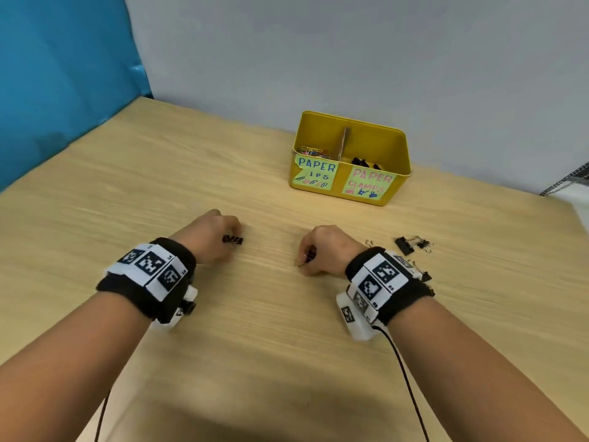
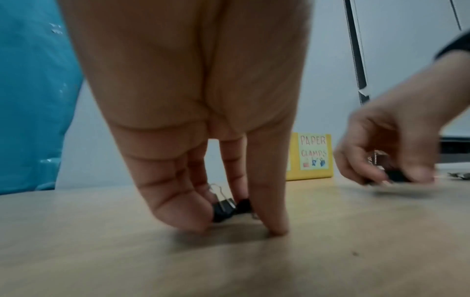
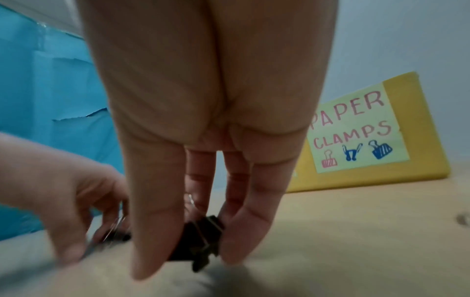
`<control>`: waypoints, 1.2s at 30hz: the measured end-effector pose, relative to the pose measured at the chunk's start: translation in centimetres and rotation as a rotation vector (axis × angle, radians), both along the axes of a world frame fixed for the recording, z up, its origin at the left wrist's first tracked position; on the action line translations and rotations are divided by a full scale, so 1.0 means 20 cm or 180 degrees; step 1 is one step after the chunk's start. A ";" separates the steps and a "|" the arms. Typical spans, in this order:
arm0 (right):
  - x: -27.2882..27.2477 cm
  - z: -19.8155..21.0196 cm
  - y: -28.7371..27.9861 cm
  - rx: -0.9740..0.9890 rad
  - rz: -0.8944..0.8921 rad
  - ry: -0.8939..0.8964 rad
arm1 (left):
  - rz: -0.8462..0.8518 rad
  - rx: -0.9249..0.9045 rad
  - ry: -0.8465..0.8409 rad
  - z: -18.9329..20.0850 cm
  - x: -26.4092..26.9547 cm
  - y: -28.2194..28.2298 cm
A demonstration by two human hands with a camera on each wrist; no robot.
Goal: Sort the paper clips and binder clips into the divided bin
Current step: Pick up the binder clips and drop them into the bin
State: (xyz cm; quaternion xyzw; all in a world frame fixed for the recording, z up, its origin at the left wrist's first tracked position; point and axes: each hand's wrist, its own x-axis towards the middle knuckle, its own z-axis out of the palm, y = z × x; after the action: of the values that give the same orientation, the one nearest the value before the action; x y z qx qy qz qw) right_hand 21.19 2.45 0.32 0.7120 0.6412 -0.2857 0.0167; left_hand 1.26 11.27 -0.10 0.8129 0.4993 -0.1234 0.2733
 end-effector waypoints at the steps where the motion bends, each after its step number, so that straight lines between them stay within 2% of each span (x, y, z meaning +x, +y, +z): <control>1: 0.02 0.04 0.02 0.0107 -0.0092 0.0054 | -0.0072 0.0086 -0.0045 -0.01 0.01 0.00; 3: 0.09 0.15 0.06 0.0630 -0.0516 0.0234 | -0.0181 0.0129 -0.0053 -0.02 0.05 -0.01; 7: 0.28 0.36 0.17 0.2163 -0.1609 0.0185 | -0.0410 0.0183 -0.0081 0.04 0.20 0.01; 9: 0.39 0.42 0.22 0.2424 -0.1828 0.0168 | -0.0453 0.0228 -0.0284 0.09 0.30 0.03; 11: 0.46 0.43 0.24 0.2198 -0.1840 0.0118 | -0.0512 0.0203 -0.0331 0.14 0.38 0.05; 15: 0.55 0.36 0.18 0.2237 -0.2068 -0.0010 | -0.0776 -0.0096 0.0357 0.16 0.38 0.04; 18: 0.61 0.26 0.08 0.2188 -0.2528 -0.0221 | -0.1041 -0.0312 0.0643 0.11 0.35 -0.02; 20: 0.64 0.18 0.00 0.1649 -0.2816 -0.0337 | -0.1137 -0.0370 0.0651 0.07 0.34 -0.05; 22: 0.65 0.10 -0.09 0.0853 -0.2925 -0.0201 | -0.1221 -0.0242 0.0573 0.02 0.36 -0.07; 25: 0.60 0.01 -0.18 -0.0396 -0.2314 -0.0347 | -0.1317 -0.0055 0.0579 0.01 0.41 -0.08; 28: 0.53 -0.03 -0.20 -0.0615 -0.1649 -0.0744 | -0.1519 0.0088 0.0622 0.06 0.50 -0.08; 30: 0.49 -0.03 -0.20 -0.0412 -0.1433 -0.0837 | -0.1539 0.0243 0.0384 0.13 0.59 -0.05; 32: 0.47 -0.04 -0.21 -0.0174 -0.1356 -0.0828 | -0.1452 0.0464 -0.0089 0.25 0.71 -0.01; 36: 0.42 -0.10 -0.21 0.0379 -0.1535 -0.0235 | -0.1154 0.0970 -0.1118 0.46 0.94 0.08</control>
State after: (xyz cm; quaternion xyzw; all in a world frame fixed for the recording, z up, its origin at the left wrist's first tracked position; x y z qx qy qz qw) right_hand 29.52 -1.82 -1.70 0.8541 0.4674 -0.2169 -0.0705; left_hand 19.97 12.96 9.17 0.9295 0.3037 0.0488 0.2037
